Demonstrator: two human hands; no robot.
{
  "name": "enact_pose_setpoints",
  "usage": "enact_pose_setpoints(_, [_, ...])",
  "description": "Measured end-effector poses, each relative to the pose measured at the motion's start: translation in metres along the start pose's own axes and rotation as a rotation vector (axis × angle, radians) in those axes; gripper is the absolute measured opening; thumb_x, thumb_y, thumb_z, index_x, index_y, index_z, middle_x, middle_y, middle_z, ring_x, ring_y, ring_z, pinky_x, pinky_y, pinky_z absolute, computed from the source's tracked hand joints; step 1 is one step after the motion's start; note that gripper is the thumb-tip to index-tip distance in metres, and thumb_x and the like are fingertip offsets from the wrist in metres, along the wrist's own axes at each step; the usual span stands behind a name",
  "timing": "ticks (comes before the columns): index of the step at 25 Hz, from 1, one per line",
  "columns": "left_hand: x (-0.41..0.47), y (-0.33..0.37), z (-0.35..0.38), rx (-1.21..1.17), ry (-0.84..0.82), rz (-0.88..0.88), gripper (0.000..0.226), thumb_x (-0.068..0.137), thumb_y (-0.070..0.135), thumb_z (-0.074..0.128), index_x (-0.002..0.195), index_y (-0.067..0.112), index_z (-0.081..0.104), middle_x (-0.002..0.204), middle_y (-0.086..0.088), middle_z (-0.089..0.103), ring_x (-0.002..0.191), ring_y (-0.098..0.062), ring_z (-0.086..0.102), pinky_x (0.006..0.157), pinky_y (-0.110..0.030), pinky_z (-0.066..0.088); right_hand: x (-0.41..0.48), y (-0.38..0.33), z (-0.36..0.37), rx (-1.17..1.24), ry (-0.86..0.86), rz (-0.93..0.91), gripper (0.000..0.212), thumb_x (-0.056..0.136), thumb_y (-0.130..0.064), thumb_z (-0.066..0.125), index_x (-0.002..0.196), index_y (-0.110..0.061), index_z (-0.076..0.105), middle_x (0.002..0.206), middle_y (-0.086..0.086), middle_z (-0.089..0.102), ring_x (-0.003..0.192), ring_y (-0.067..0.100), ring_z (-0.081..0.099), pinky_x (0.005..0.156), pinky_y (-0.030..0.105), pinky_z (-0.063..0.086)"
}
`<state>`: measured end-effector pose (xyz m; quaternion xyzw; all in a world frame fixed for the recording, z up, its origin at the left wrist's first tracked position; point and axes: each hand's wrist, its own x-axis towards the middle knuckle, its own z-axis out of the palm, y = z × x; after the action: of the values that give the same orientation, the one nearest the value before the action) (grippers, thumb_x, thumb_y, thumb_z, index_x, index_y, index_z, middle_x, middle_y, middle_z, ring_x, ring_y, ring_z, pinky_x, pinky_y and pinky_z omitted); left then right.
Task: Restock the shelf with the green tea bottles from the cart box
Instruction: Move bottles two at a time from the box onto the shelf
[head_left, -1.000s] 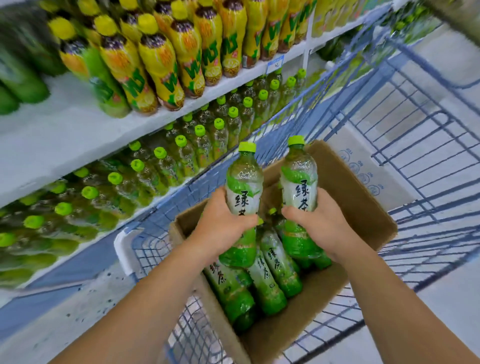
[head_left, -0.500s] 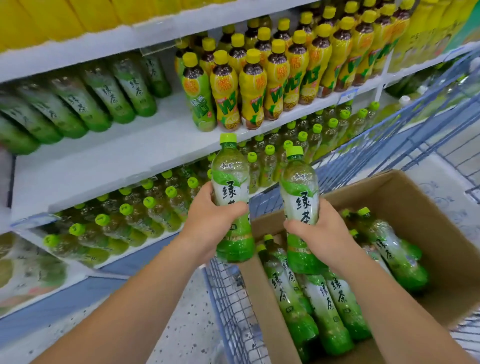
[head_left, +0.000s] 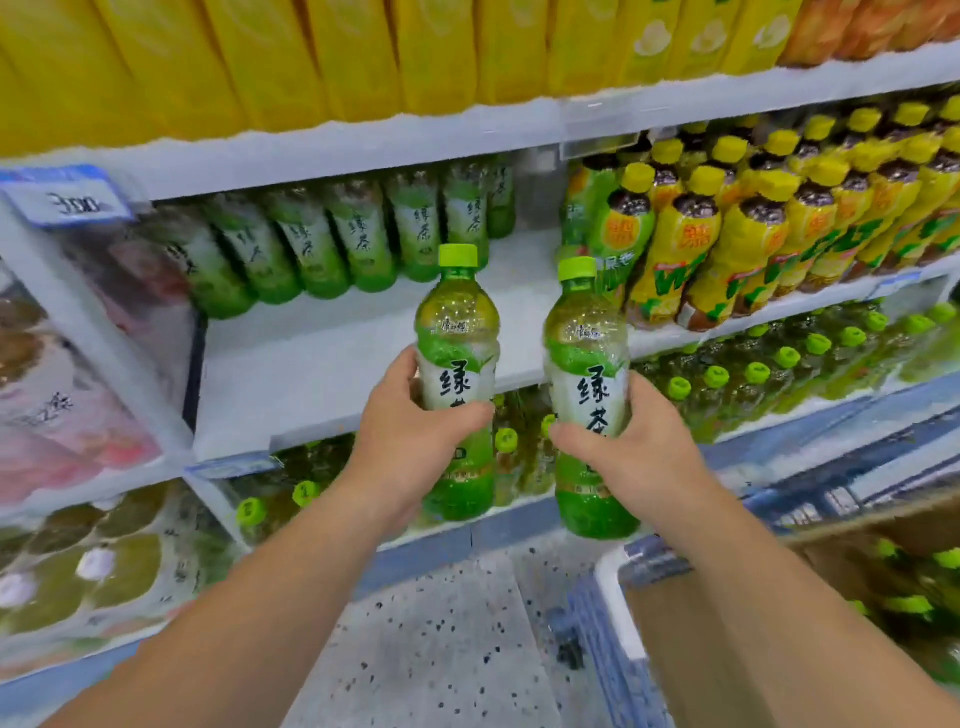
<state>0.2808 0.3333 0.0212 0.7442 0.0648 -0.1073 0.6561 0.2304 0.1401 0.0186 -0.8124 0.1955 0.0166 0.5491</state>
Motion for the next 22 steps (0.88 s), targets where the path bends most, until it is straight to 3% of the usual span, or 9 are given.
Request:
enact_pose_setpoints(2, [0.021,0.001,-0.029,0.026,-0.003,0.061,0.050,0.069,0.009,0.086,0.107,0.035,0.064,0.094,0.008,0.075,0.088,-0.012,0.073,0.081,-0.044,0.061,0.015,-0.017,0.028,-0.007,0.034,-0.017,0.041,0.076,-0.026,0.085,0.107,-0.029,0.058,0.092,-0.014,0.069,0.072,-0.006,0.065,0.058,0.016,0.054])
enact_pose_setpoints(4, [0.040,-0.001,-0.049,0.063,-0.003,0.107,0.050,0.069,0.007,0.085,0.105,0.034,0.064,0.092,0.008,0.075,0.085,-0.011,0.072,0.080,-0.045,0.062,0.033,-0.030,0.049,-0.019,0.071,-0.046,0.042,0.076,-0.027,0.085,0.107,-0.026,0.057,0.094,-0.012,0.069,0.077,-0.002,0.065,0.064,0.024,0.055])
enact_pose_setpoints(7, [0.069,-0.009,-0.065,0.072,0.020,0.178,0.053,0.069,0.007,0.085,0.110,0.034,0.064,0.094,0.009,0.075,0.084,-0.009,0.072,0.079,-0.043,0.062,0.063,-0.039,0.074,0.001,0.116,-0.091,0.043,0.078,-0.028,0.084,0.109,-0.026,0.053,0.097,-0.013,0.066,0.085,0.001,0.063,0.067,0.023,0.050])
enact_pose_setpoints(11, [0.105,-0.017,-0.069,0.051,0.069,0.281,0.055,0.073,0.013,0.086,0.116,0.034,0.059,0.099,0.012,0.071,0.085,-0.004,0.069,0.074,-0.031,0.060,0.107,-0.039,0.093,-0.002,0.162,-0.181,0.050,0.075,-0.029,0.086,0.112,-0.027,0.054,0.102,-0.010,0.069,0.093,0.012,0.067,0.085,0.042,0.057])
enact_pose_setpoints(14, [0.136,-0.024,-0.061,0.055,0.096,0.358,0.052,0.077,0.015,0.084,0.114,0.034,0.054,0.100,0.014,0.068,0.088,0.000,0.065,0.068,-0.022,0.052,0.141,-0.035,0.094,-0.026,0.200,-0.265,0.055,0.074,-0.029,0.087,0.116,-0.026,0.052,0.107,-0.008,0.067,0.098,0.016,0.066,0.089,0.043,0.055])
enact_pose_setpoints(18, [0.167,-0.035,-0.047,0.026,0.156,0.469,0.054,0.079,0.015,0.082,0.120,0.031,0.052,0.104,0.016,0.066,0.092,0.003,0.062,0.078,-0.027,0.051,0.174,-0.022,0.088,0.038,0.253,-0.340,0.054,0.078,-0.025,0.085,0.118,-0.025,0.050,0.107,-0.008,0.066,0.100,0.016,0.065,0.090,0.043,0.054])
enact_pose_setpoints(22, [0.185,-0.047,-0.039,0.018,0.207,0.601,0.050,0.082,0.013,0.080,0.119,0.030,0.051,0.104,0.020,0.064,0.092,0.012,0.058,0.076,-0.016,0.045,0.198,-0.010,0.088,0.118,0.245,-0.411,0.053,0.080,-0.018,0.083,0.121,-0.025,0.050,0.107,-0.010,0.066,0.099,0.014,0.064,0.092,0.041,0.053])
